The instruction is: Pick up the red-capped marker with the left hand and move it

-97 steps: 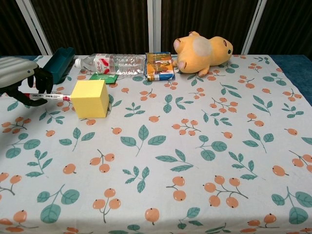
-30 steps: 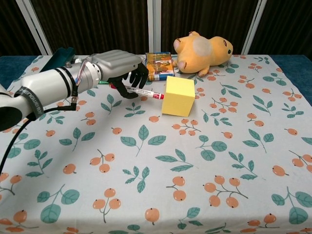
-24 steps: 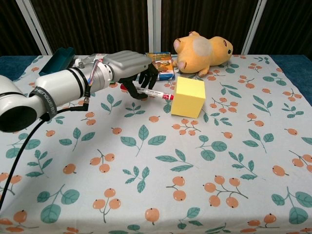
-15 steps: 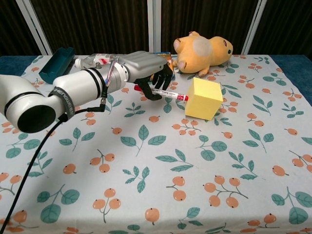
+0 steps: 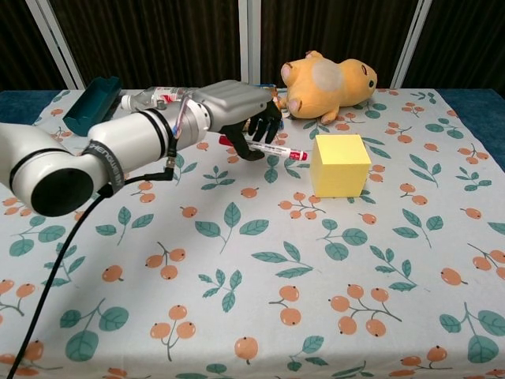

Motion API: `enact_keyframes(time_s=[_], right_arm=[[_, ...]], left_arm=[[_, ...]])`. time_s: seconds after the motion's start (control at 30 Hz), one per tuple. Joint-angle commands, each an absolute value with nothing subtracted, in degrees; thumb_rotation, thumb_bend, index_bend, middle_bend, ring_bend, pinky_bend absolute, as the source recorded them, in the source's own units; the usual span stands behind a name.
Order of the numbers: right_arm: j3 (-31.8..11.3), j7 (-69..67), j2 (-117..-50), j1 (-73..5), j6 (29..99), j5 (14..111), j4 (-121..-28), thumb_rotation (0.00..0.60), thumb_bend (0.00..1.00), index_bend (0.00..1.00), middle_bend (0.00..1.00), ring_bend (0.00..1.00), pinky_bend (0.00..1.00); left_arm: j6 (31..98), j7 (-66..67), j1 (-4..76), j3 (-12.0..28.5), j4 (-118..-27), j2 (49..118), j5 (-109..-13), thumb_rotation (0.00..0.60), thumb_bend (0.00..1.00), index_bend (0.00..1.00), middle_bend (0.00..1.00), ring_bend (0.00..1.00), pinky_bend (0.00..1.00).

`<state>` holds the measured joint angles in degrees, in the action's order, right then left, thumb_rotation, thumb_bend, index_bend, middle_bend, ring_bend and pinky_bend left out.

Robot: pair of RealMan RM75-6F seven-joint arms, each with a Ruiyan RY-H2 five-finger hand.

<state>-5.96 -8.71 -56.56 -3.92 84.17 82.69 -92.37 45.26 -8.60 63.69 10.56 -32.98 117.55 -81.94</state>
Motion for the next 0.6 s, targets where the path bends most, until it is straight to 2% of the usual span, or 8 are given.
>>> enact_keyframes(time_s=[0.03,0.27,0.43,0.5,0.6], right_arm=[[-5.92,-8.75,-56.64,-3.97,84.28,83.00,-92.50,0.600,0.30,0.06,0.16,0.05,0.17],[-5.66,-8.70,-56.75,-4.04,84.55,84.00,-92.84,0.600,0.30,0.06,0.16,0.05,0.17],[-5.55,-8.63,-57.15,-4.33,84.35,84.47,-92.86,0.600,0.30,0.06,0.16,0.05,0.17],[-5.56,-8.62,-57.29,-4.50,84.23,84.62,-92.90,0.600,0.30,0.06,0.16,0.05,0.17],[-5.59,-8.46,-57.35,-4.71,84.14,84.83,-93.02,0.600,0.30,0.06,0.17,0.05,0.17]], left_arm=[[47.39,-9.12,60.85,9.68,-35.13,115.04,-81.75,0.600,0.47,0.74,0.72,0.49,0.47],[53.68,-11.04,52.33,4.93,-41.45,108.06,-83.65,0.600,0.47,0.74,0.72,0.49,0.47],[55.53,-11.96,47.20,2.28,-44.63,104.54,-83.67,0.600,0.47,0.73,0.72,0.49,0.46],[54.63,-12.27,45.81,1.35,-45.98,103.26,-83.35,0.600,0.47,0.70,0.69,0.47,0.45],[53.59,-12.03,44.62,0.69,-47.69,101.84,-82.95,0.600,0.46,0.61,0.60,0.41,0.43]])
